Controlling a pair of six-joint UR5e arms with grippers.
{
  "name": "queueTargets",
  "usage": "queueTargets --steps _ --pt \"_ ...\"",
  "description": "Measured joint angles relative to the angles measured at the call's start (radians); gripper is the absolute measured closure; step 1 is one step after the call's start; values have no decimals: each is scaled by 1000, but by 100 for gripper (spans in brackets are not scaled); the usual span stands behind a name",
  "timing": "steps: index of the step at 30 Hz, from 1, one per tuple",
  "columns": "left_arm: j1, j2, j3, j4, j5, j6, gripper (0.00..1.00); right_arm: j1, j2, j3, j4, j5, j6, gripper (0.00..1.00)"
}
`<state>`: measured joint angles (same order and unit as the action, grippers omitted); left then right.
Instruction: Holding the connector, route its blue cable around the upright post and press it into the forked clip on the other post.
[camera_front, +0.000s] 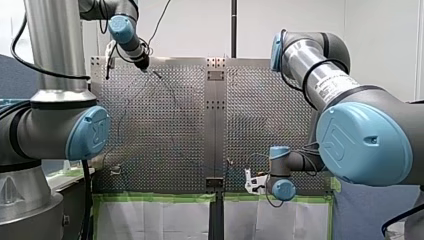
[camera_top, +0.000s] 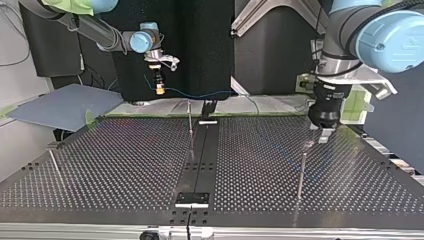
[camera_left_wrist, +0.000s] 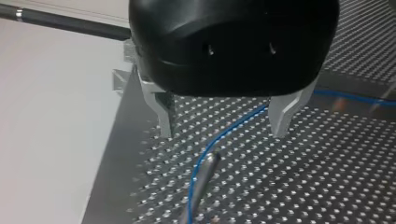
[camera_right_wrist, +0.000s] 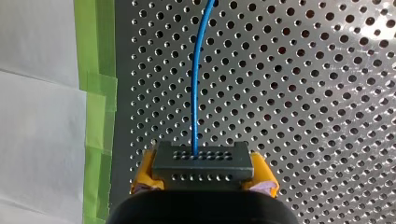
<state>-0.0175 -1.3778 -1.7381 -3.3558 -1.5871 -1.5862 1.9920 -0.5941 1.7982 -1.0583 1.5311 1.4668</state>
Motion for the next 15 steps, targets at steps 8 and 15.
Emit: queueTargets --steps 8,15 --pt "0 -15 9 -69 6 69 0 0 0 0 1 0 0 100" --pt "4 -19 21 -127 15 133 0 0 0 -1 1 -5 7 100"
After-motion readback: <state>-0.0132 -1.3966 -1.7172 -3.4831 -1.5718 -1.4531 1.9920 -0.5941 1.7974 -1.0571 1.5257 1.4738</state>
